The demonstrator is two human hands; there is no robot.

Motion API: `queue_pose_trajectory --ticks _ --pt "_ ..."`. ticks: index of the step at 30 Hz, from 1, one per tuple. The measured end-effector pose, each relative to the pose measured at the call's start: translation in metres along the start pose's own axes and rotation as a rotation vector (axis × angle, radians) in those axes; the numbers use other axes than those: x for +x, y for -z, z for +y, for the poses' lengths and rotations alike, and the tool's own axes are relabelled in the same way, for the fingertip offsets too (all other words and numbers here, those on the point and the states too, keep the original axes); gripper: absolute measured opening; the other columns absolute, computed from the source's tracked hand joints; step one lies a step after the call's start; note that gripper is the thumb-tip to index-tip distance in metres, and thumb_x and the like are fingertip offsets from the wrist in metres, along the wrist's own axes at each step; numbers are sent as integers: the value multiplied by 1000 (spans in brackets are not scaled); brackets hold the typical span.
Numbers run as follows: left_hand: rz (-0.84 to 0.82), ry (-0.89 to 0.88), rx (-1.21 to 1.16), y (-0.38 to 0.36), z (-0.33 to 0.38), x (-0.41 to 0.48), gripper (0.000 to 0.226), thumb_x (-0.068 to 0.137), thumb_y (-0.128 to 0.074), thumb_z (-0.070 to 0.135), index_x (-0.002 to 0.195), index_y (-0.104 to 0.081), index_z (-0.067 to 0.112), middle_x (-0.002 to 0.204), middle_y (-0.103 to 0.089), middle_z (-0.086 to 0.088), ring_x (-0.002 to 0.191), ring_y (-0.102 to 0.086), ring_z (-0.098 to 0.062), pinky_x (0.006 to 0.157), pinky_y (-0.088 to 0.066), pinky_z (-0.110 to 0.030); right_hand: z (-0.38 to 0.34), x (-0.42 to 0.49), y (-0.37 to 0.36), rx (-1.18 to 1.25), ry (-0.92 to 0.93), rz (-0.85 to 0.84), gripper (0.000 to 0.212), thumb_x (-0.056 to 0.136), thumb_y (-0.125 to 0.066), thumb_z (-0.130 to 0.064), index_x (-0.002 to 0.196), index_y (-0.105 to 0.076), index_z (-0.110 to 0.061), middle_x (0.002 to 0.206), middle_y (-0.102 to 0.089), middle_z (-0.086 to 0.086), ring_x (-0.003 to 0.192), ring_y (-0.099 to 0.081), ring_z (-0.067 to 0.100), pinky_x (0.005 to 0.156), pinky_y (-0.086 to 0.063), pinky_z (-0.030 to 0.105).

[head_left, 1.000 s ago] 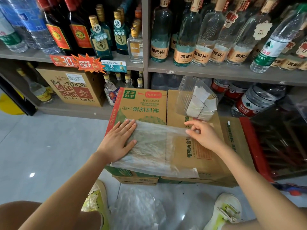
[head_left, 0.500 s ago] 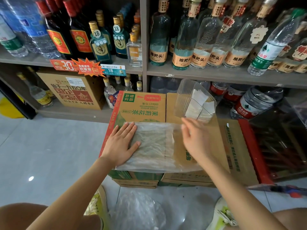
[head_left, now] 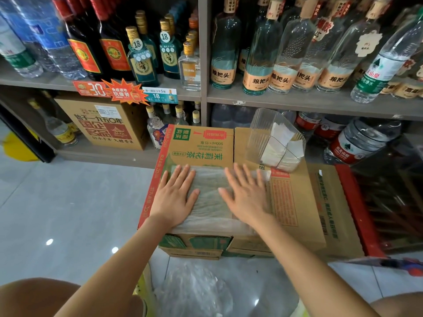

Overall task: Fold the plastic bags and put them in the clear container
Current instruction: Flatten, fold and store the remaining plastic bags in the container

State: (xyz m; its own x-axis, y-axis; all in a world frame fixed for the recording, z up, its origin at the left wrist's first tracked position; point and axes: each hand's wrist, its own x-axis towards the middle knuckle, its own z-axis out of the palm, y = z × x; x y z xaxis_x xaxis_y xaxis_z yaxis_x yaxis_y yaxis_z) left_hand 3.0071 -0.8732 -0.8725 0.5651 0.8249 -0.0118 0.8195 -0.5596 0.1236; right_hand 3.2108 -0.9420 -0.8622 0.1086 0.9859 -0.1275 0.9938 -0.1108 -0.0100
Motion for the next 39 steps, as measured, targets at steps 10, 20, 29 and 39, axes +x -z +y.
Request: queue_pose_trajectory --ticks 10,20,29,39 --pt "25 49 -516 22 -10 -2 69 86 -19 68 147 -23 36 156 -5 14 146 7 -11 116 9 -31 -13 -40 14 103 23 52 65 90 16 -59 147 10 -29 156 16 1 144 18 23 116 15 47" --pt "-55 -144 -1 -2 -6 -35 79 79 26 68 148 8 34 156 13 8 144 20 -17 116 18 -37 11 -69 -14 46 -44 18 63 88 22 -54 146 15 -31 155 17 3 146 14 24 117 10 48" --pt "135 -7 -583 23 -4 -53 72 83 -29 70 135 -54 28 151 -29 13 145 -15 -9 118 -7 -31 -4 -98 -4 166 376 281 48 85 -55 -56 114 -65 -20 122 -61 0 114 -52 20 109 -26 40" --pt "110 -196 -503 27 -17 -101 86 70 -44 85 117 -69 16 120 -61 6 118 -45 -3 102 -24 -17 -13 -103 -2 366 297 447 8 81 -73 -17 74 -69 -20 75 -67 -10 72 -61 14 85 -36 31"
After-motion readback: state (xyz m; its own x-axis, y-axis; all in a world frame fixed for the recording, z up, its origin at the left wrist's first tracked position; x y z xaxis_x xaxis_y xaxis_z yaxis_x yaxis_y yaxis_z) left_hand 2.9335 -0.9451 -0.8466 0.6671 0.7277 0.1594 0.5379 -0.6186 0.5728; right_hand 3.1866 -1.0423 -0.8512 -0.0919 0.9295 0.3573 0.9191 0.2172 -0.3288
